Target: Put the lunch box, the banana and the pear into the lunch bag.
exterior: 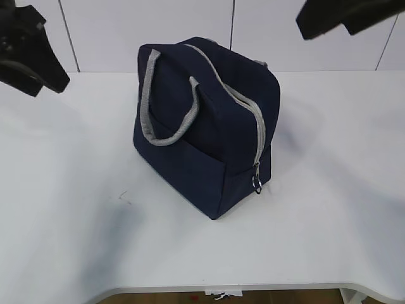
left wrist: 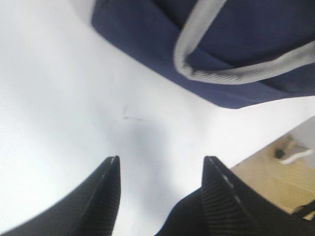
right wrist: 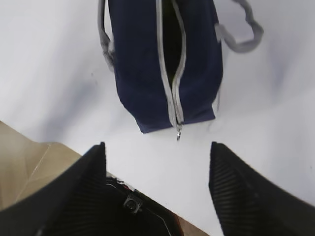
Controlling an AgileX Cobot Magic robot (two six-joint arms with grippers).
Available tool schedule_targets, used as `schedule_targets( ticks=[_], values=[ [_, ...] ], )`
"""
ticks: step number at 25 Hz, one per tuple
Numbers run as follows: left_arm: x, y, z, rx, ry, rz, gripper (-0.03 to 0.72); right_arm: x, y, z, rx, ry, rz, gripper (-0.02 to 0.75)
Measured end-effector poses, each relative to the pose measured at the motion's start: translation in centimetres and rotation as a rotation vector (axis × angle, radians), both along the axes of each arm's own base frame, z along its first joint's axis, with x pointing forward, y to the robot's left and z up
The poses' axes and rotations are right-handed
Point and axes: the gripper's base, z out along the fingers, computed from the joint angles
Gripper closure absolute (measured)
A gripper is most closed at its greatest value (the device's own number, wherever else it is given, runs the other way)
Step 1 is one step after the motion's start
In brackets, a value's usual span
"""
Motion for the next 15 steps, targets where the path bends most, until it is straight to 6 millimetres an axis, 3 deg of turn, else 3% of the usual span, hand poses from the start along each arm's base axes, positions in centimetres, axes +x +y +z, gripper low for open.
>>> schedule_targets(
  ticks=[5, 6, 8, 9, 15],
  values=[
    [-1.1, 0.4, 1.5, 0.012, -0.044, 0.003, 0.286, -2.6, -1.4, -2.6, 0.015, -0.11, 0.009, 0.232],
    [-2.3, 0.6, 2.9, 0.005, -0.086, 0.002, 0.286, -3.2, -1.7, -3.4, 0.021, -0.148, 0.009, 0.232],
    [-2.3, 0.6, 2.9, 0.005, -0.086, 0.002, 0.286, -4.0, -2.1, -4.9, 0.03, -0.201, 0.009, 0.232],
    [-3.3, 0.7, 4.1, -0.001, -0.12, 0.001, 0.288, -4.3, -2.3, -5.8, 0.035, -0.226, 0.005, 0.232],
    [-3.8, 0.8, 4.5, -0.002, -0.135, 0.001, 0.305, -5.0, -2.8, -10.0, 0.032, -0.241, -0.015, 0.232]
  ],
)
